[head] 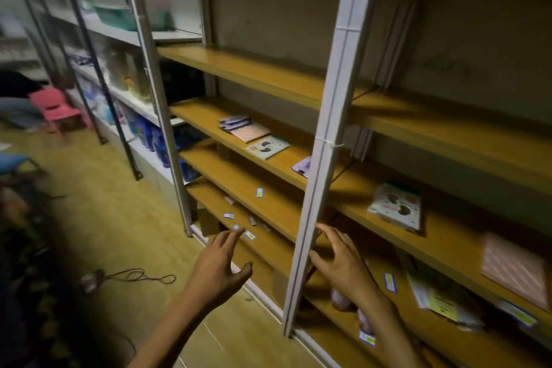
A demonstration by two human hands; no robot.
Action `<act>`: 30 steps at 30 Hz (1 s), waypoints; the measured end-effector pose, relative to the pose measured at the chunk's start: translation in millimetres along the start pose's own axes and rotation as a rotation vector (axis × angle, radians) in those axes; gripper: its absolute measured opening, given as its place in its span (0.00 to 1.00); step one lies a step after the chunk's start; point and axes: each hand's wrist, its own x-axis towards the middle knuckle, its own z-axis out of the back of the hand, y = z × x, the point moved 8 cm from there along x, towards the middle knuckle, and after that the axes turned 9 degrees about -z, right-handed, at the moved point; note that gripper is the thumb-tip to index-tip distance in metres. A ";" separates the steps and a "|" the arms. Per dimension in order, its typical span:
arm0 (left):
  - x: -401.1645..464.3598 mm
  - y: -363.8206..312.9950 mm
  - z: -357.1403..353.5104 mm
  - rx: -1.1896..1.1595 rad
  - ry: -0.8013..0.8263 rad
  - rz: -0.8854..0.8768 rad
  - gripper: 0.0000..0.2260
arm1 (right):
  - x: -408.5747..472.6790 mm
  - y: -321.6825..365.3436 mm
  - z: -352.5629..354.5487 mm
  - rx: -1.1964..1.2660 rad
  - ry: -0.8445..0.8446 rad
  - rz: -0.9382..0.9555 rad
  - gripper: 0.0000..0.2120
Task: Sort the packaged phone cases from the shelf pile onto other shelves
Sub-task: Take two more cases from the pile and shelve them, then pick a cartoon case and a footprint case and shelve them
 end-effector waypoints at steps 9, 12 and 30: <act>52.5 107.2 20.5 -0.040 -0.050 0.072 0.35 | 108.2 52.3 -73.5 -0.014 0.060 0.020 0.25; 88.0 140.1 23.7 -0.054 -0.032 0.067 0.34 | 154.3 61.2 -89.0 0.006 0.069 0.002 0.26; 331.5 293.3 13.7 -0.101 0.073 -0.023 0.33 | 363.1 80.1 -111.4 0.083 -0.109 -0.169 0.26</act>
